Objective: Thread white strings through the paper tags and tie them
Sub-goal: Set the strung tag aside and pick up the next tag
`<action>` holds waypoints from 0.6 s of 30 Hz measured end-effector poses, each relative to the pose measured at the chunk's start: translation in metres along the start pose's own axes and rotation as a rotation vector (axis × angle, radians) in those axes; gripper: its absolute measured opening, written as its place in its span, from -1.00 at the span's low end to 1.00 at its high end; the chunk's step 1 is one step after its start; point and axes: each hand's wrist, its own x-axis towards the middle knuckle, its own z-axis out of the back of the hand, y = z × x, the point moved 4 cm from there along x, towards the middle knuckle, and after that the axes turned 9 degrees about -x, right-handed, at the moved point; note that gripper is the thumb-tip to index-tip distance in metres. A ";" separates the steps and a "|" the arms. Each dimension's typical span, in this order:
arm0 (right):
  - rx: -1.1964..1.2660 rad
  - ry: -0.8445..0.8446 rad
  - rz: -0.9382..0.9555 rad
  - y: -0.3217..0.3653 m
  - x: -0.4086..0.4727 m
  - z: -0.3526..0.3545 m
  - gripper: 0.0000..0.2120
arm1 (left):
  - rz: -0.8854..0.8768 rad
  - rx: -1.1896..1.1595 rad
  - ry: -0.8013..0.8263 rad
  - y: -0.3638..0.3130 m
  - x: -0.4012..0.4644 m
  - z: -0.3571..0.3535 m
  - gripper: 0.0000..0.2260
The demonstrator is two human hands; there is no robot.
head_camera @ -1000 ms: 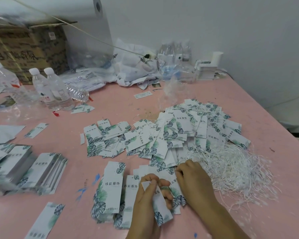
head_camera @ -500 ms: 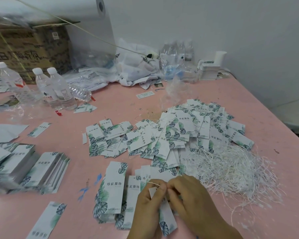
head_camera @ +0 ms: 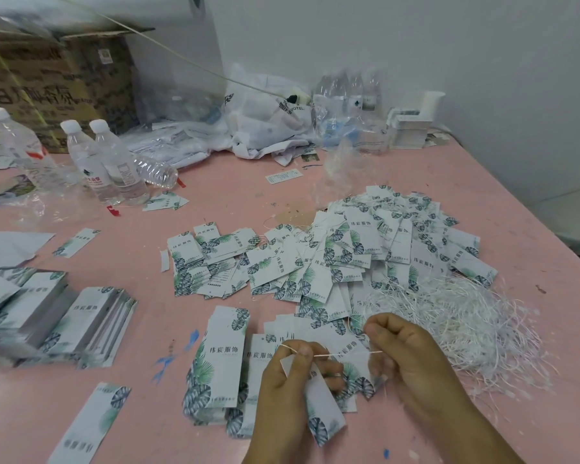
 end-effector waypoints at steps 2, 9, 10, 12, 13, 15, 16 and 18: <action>0.085 -0.003 -0.035 -0.001 0.003 0.001 -0.84 | 0.008 -0.036 0.000 0.000 0.000 -0.001 -0.69; 0.120 -0.109 -0.103 -0.003 0.005 0.010 -0.97 | 0.016 -0.069 -0.018 0.003 0.001 -0.002 -0.75; 0.081 -0.143 -0.094 -0.004 0.005 0.013 -0.91 | 0.022 -0.070 -0.008 0.003 0.001 -0.002 -0.76; -0.126 -0.233 -0.056 -0.003 0.004 0.016 -0.83 | 0.024 -0.041 0.018 0.007 0.002 0.000 -0.74; -0.261 -0.293 -0.019 -0.001 0.002 0.016 -0.82 | 0.041 -0.005 0.016 0.007 0.001 0.000 -0.72; -0.490 -0.379 0.091 0.008 -0.004 0.010 -0.82 | 0.065 0.040 0.008 0.011 0.001 0.001 -0.73; -0.594 -0.386 0.163 0.013 -0.008 0.004 -0.82 | 0.072 0.071 0.007 0.012 0.002 0.001 -0.74; -0.765 -0.338 0.332 0.030 -0.018 -0.020 -0.84 | 0.061 0.101 0.039 0.014 0.002 -0.001 -0.78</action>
